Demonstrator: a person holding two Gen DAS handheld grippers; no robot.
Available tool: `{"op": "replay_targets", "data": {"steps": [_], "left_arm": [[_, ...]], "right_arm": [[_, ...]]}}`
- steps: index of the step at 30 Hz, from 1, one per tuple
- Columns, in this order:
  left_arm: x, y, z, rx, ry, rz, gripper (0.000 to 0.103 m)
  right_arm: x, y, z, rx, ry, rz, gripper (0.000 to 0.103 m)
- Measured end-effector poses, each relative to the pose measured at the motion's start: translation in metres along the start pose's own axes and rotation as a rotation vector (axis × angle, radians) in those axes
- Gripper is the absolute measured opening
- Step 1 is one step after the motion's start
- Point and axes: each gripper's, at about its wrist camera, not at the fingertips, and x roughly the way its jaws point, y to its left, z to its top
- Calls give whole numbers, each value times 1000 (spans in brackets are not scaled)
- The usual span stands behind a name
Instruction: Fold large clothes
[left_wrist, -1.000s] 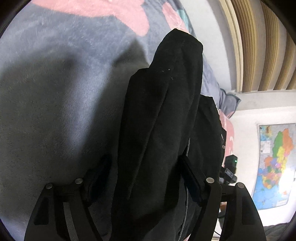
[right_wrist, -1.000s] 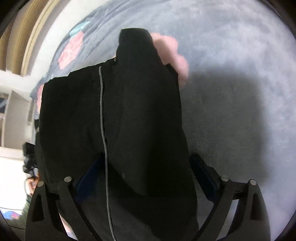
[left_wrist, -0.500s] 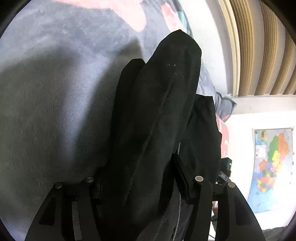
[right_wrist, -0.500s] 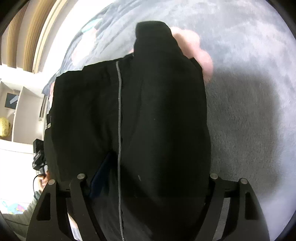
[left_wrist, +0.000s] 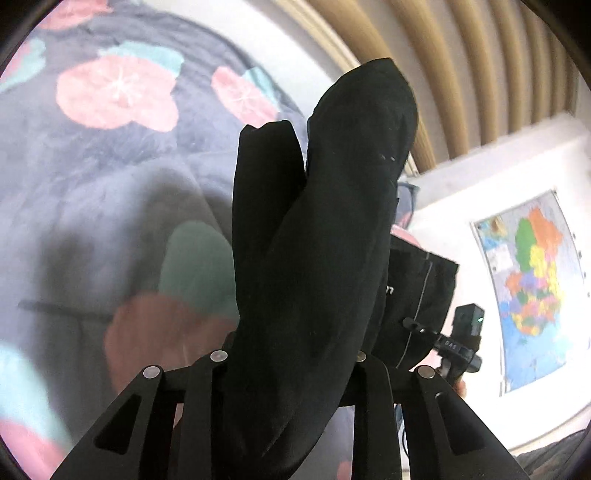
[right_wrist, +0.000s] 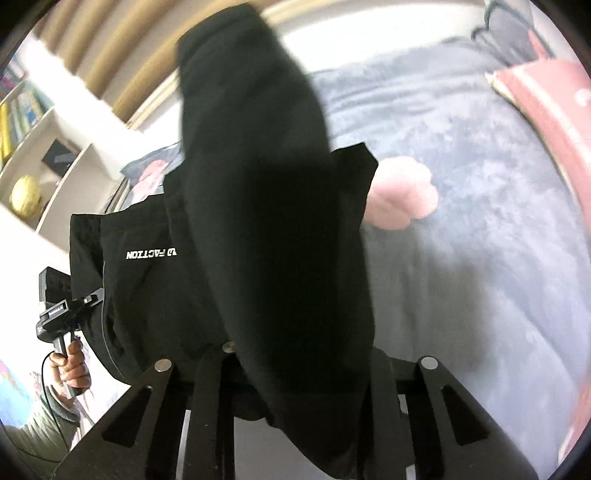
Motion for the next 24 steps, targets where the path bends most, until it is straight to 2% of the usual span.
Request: {"op": "replay_targets", "data": {"steps": [3,7,10,11,12,14,15,16,17,18,21,23,24], "left_arm": [[-25,-14,-34,5,-8,9,28],[-58,-8,-78,-28,0,15,28],[-71,1,-110,-66,22,23,28],[-70,6,-120,-87,39,31,28],[-69,11,-130,-97,52,52,28],[-64,39,-137,-126,44,153,31],[-62,61,-141,-196,34,215,32],[-60,79,-142,-268,32,242,37],[-58,102,-144,-358,31,262,40],[-56,129,-148,-438,26,268,42],[-55,174,-156,-592,29,175,50],[-65,179,-155,-626,24,141,50],[-76,173,-151,-590,3,177,50]], "right_arm": [[-27,21,-30,-27,5,-1,28],[-47,38,-74,-40,56,-4,28],[-56,40,-103,-15,81,65,25],[-54,42,-109,-11,101,33,25],[-44,41,-117,-16,137,-43,25],[-26,31,-121,15,170,-84,28],[-20,21,-122,45,181,-105,34],[-14,16,-123,71,192,-140,39],[-6,5,-125,91,202,-189,50],[-1,0,-127,103,209,-211,61],[12,-29,-131,180,241,-280,65],[3,-42,-136,227,240,-288,65],[-11,-50,-139,225,222,-319,65]]}}
